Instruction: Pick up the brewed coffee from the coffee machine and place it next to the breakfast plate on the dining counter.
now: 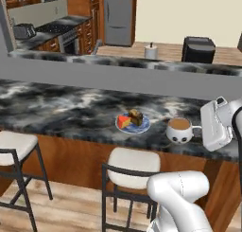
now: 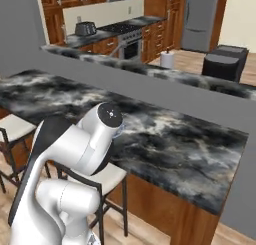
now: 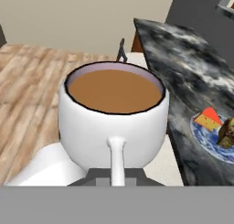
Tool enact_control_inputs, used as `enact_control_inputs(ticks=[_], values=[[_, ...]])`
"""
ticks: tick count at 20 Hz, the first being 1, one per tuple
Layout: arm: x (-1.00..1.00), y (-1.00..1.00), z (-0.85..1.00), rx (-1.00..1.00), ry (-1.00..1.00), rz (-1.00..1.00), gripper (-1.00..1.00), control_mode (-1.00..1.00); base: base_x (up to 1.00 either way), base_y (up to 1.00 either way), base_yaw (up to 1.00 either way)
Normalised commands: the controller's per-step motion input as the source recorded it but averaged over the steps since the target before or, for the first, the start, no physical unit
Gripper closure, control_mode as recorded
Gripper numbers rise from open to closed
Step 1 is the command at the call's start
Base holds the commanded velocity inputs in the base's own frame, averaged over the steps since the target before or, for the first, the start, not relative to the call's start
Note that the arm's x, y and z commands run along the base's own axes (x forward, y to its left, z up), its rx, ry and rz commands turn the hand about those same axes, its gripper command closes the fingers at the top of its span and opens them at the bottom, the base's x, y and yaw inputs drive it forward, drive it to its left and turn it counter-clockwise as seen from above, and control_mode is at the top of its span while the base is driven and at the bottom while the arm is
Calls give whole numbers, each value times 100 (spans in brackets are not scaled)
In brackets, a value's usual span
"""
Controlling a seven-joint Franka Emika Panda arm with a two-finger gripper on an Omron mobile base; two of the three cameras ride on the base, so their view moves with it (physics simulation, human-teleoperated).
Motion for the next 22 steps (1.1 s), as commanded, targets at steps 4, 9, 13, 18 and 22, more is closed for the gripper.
enact_control_inputs(ticks=[4,9,13,18,22], values=[[0,0,0,0,0,0,100,100,43,23,-61],[0,0,0,0,0,0,100,100,44,24,-60],[14,5,-3,-2,-5,-13,100,-100,37,19,-42],[59,4,-15,-4,-12,-41,100,-100,0,0,0],[72,0,-17,0,-2,-21,100,-100,0,0,0]])
